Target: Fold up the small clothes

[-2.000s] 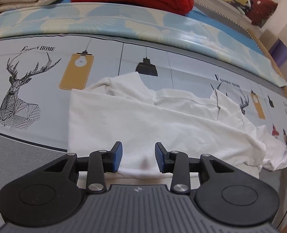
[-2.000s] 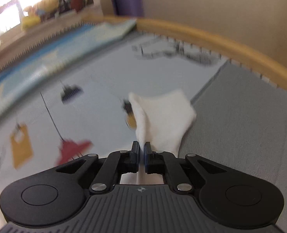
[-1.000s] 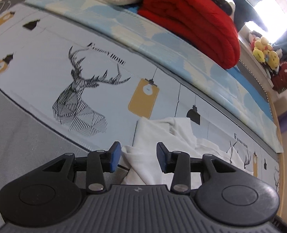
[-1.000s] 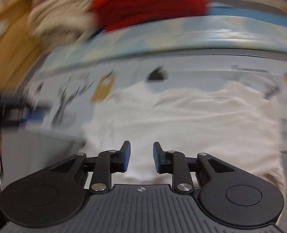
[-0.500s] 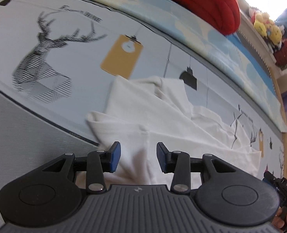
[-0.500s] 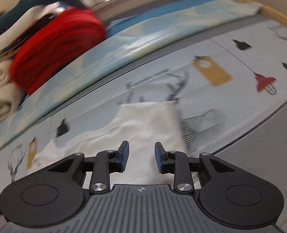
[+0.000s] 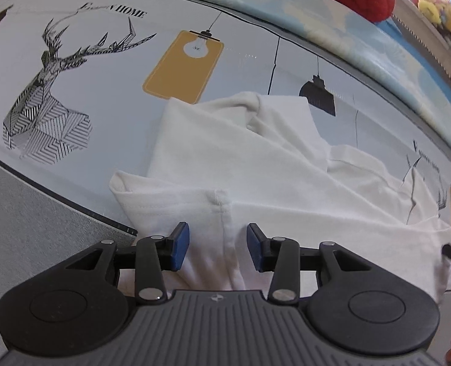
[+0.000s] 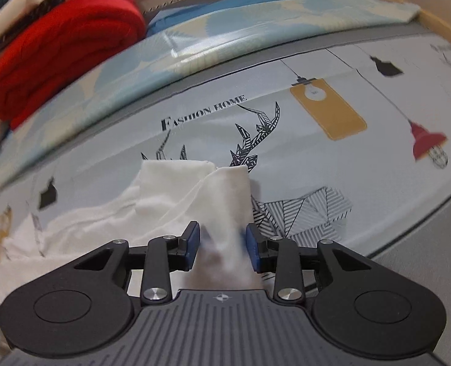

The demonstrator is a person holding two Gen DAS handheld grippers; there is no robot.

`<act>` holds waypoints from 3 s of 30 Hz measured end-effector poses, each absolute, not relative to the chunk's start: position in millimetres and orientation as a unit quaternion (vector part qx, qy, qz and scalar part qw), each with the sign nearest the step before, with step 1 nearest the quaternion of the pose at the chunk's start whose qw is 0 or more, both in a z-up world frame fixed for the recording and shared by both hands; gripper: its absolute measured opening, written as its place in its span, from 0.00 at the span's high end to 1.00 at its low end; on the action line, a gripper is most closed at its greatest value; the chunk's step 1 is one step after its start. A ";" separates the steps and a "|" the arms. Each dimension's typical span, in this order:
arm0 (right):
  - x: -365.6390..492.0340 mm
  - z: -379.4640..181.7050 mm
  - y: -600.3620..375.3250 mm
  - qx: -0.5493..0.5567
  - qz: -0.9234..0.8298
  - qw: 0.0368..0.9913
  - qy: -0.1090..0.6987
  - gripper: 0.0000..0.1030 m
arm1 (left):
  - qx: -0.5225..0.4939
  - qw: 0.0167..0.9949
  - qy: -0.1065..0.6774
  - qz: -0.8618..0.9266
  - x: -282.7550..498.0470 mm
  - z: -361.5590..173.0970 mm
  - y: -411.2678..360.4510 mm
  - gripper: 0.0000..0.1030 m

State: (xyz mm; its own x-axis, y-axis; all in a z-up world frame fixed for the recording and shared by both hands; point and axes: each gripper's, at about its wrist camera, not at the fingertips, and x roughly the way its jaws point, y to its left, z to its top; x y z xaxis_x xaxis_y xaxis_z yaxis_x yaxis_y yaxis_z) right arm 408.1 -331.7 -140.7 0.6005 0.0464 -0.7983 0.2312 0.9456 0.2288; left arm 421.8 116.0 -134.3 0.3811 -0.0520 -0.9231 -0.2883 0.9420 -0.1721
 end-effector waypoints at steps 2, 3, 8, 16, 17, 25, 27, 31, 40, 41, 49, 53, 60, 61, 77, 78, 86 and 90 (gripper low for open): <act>409.9 -140.2 -331.1 0.142 -0.051 0.883 0.444 0.66 | -0.139 0.818 0.553 0.074 421.1 -134.5 114.9 0.65; 410.3 -140.1 -331.0 0.137 -0.048 0.884 0.445 0.67 | -0.128 0.820 0.552 0.076 420.7 -134.5 113.8 0.77; 408.0 -137.0 -328.0 0.128 -0.029 0.888 0.440 0.92 | -0.095 0.833 0.540 0.076 418.1 -130.3 108.4 0.96; 399.8 -122.5 -366.9 0.199 -0.076 0.892 0.399 0.96 | -0.169 0.896 0.410 -0.003 397.3 -60.9 101.2 0.97; 397.7 -123.2 -378.6 0.211 -0.093 0.889 0.395 0.97 | -0.164 0.904 0.396 -0.011 393.3 -52.7 99.6 0.97; 382.1 -121.0 -428.9 0.274 -0.110 0.873 0.388 0.96 | -0.217 0.814 0.537 0.047 386.1 -102.3 145.4 0.92; 379.4 -114.6 -420.9 0.252 -0.057 0.878 0.403 0.93 | -0.225 0.817 0.527 0.066 383.3 -99.9 159.5 0.86; 369.6 -112.8 -396.7 0.166 0.047 0.876 0.451 0.78 | -0.211 0.834 0.501 0.092 382.1 -86.6 169.8 0.85; 350.2 -145.8 -385.1 0.160 0.100 0.848 0.496 0.77 | -0.223 0.829 0.506 0.083 374.2 -91.6 164.3 0.83; 347.9 -149.1 -383.7 0.164 0.101 0.845 0.499 0.77 | -0.223 0.828 0.509 0.081 375.0 -93.2 163.5 0.80; 342.8 -149.5 -379.1 0.175 0.116 0.838 0.504 0.74 | -0.226 0.817 0.527 0.069 378.5 -105.0 159.4 0.74; 344.3 -150.9 -372.9 0.162 0.123 0.837 0.507 0.73 | -0.224 0.818 0.526 0.063 381.0 -104.7 154.3 0.74; 342.6 -149.6 -364.1 0.138 0.125 0.842 0.506 0.73 | -0.222 0.818 0.527 0.056 385.1 -104.1 146.1 0.74; 342.5 -147.7 -366.7 0.147 0.126 0.842 0.503 0.73 | -0.222 0.819 0.526 0.055 385.6 -103.5 145.0 0.74; 335.1 -129.9 -378.0 0.081 0.042 0.870 0.484 1.00 | -0.213 0.819 0.530 0.048 387.3 -105.1 137.2 0.74; 335.1 -132.1 -382.2 0.084 0.036 0.868 0.488 1.00 | -0.214 0.819 0.531 0.047 387.6 -105.3 137.1 0.74; 332.1 -124.3 -358.1 0.118 0.134 0.866 0.466 0.54 | -0.215 0.819 0.530 0.044 387.7 -104.4 137.0 0.74; 337.0 -139.5 -339.3 0.084 0.134 0.858 0.488 0.55 | -0.214 0.818 0.532 0.043 387.3 -105.2 136.4 0.74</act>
